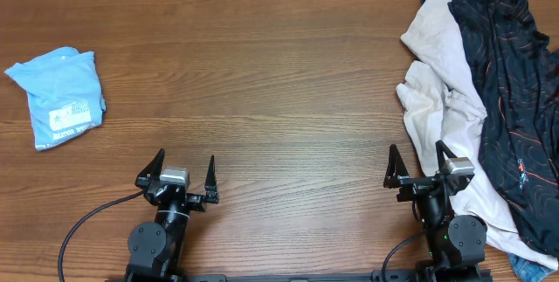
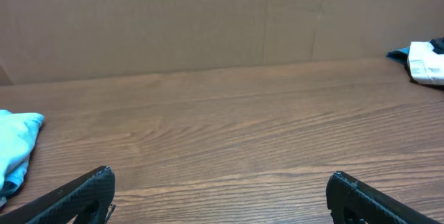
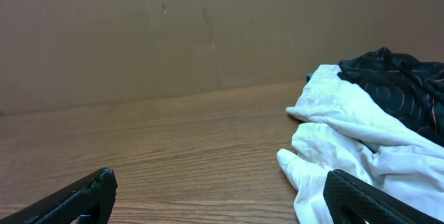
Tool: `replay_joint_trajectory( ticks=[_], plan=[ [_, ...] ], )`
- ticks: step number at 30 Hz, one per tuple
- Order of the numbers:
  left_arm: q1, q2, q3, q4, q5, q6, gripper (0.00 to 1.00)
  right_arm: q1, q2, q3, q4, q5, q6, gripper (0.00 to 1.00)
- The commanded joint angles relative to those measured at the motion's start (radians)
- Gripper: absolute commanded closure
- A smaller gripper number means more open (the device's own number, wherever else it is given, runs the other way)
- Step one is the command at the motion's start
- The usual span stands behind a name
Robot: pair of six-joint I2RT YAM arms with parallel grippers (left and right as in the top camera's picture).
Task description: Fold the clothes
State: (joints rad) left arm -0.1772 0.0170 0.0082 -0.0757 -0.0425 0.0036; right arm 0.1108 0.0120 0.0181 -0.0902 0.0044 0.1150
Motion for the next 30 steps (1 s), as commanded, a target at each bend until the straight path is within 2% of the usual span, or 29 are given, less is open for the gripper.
replay_joint_trajectory(
  ticks=[1, 18, 30],
  plan=[
    [-0.006, -0.006, -0.003, 0.003, -0.01, 0.019, 0.0, -0.007, -0.009, -0.01, 0.006, 0.002, -0.003, 0.0],
    [-0.006, -0.006, -0.003, 0.003, -0.005, 0.014, 0.0, -0.007, -0.009, -0.01, 0.006, -0.005, 0.02, 0.0],
    [-0.006, -0.006, 0.026, -0.035, 0.017, -0.081, 0.0, -0.007, -0.008, 0.045, -0.053, 0.046, 0.019, 0.0]
  ],
)
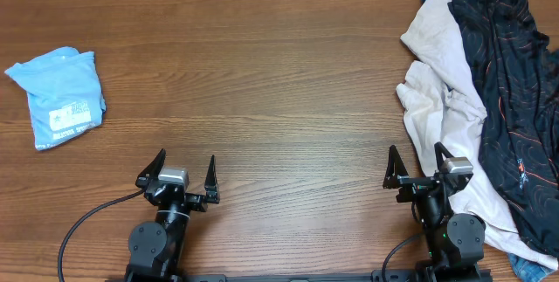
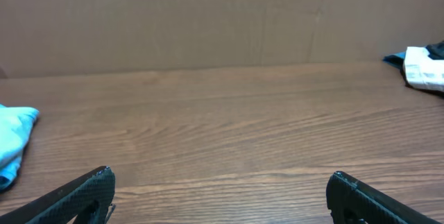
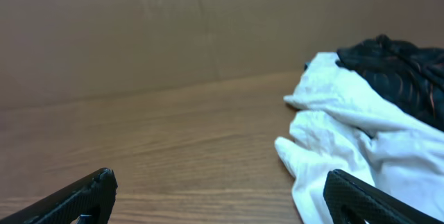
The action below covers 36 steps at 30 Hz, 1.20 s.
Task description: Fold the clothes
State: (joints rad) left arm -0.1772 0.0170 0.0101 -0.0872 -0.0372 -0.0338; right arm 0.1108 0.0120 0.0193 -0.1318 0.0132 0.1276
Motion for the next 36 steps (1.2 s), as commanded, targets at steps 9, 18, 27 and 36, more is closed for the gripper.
replay_joint_trajectory(
  ticks=[9, 18, 27, 36],
  plan=[
    [-0.006, 0.056, 0.206, -0.193, 0.012, -0.057, 0.0, -0.008, 0.071, 0.19, -0.157, 0.121, 0.075, 0.0],
    [-0.006, 0.367, 0.493, -0.364, 0.012, -0.04, 0.0, -0.008, 0.393, 0.401, -0.257, 0.181, 0.117, 0.0],
    [-0.006, 0.712, 0.843, -0.645, 0.031, -0.015, 0.0, -0.009, 0.911, 0.765, -0.415, 0.142, 0.113, 0.0],
    [-0.006, 0.774, 0.887, -0.672, 0.027, -0.022, 0.0, -0.157, 1.072, 0.912, -0.585, 0.222, 0.276, 0.0]
  ],
)
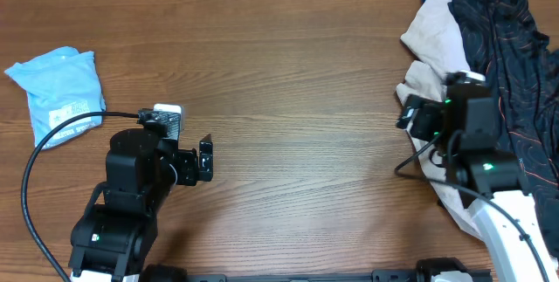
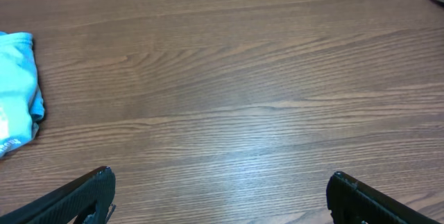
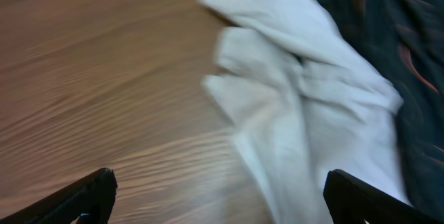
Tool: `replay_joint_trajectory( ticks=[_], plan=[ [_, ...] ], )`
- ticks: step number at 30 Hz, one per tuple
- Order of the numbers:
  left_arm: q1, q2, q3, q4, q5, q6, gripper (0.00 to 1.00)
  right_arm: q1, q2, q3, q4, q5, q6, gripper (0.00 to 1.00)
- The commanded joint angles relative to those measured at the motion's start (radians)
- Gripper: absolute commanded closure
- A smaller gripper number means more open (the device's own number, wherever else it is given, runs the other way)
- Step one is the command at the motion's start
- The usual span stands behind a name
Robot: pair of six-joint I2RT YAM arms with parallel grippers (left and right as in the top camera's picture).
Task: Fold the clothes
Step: 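Reach the right gripper into the clothes pile and grasp the black shirt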
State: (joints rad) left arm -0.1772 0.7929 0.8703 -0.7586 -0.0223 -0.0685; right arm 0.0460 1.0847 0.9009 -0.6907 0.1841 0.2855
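A pile of clothes lies at the table's right: a crumpled white garment point(image 1: 432, 46) point(image 3: 298, 99) with a dark garment with red lines point(image 1: 507, 72) beside and partly over it. A folded light-blue shirt point(image 1: 59, 90) point(image 2: 17, 92) lies at the far left. My left gripper point(image 2: 220, 177) hangs open over bare wood, right of the blue shirt. My right gripper point(image 3: 220, 177) is open above the white garment's left edge, holding nothing. In the overhead view the arms hide most of both grippers' fingers.
The wooden table point(image 1: 297, 72) runs between the two arms. A blue cloth peeks out from under the pile at the back right, and another blue bit point(image 1: 533, 269) shows at the front right corner.
Both arms have left the front edge and stand further in over the table, raised. Both wrist cameras now look down at the table. The right gripper is now over the white garment's edge.
Both grippers were open and low at the table's front edge, facing the back wall. A second later they stood almost the same, slightly tilted. Now both are raised and forward, still open, the left over bare wood, the right by the pile.
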Motion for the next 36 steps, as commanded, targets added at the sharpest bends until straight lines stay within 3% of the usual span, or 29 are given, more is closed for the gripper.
replay_joint_trajectory(
  ticks=[1, 7, 14, 29, 32, 36],
  plan=[
    [-0.006, -0.002, 0.026, 0.0, 0.011, 0.013, 0.0, -0.156, 0.002, 0.031, -0.053, 0.051, 0.148, 0.0],
    [-0.006, -0.002, 0.026, 0.004, 0.007, 0.013, 0.0, -0.487, 0.062, 0.024, -0.196, 0.051, 0.165, 0.0],
    [-0.006, -0.002, 0.026, 0.024, -0.011, 0.013, 0.0, -0.721, 0.201, 0.002, -0.254, 0.047, 0.188, 0.02],
    [-0.006, -0.002, 0.026, 0.026, -0.011, 0.013, 0.0, -0.753, 0.36, 0.001, -0.218, 0.062, 0.138, 0.05],
    [-0.006, -0.002, 0.026, 0.026, -0.011, 0.012, 0.0, -0.753, 0.398, 0.001, -0.232, 0.062, 0.138, 0.11],
    [-0.006, -0.002, 0.026, 0.026, -0.011, 0.012, 0.0, -0.753, 0.436, -0.01, -0.239, 0.063, 0.138, 0.26]
  ],
)
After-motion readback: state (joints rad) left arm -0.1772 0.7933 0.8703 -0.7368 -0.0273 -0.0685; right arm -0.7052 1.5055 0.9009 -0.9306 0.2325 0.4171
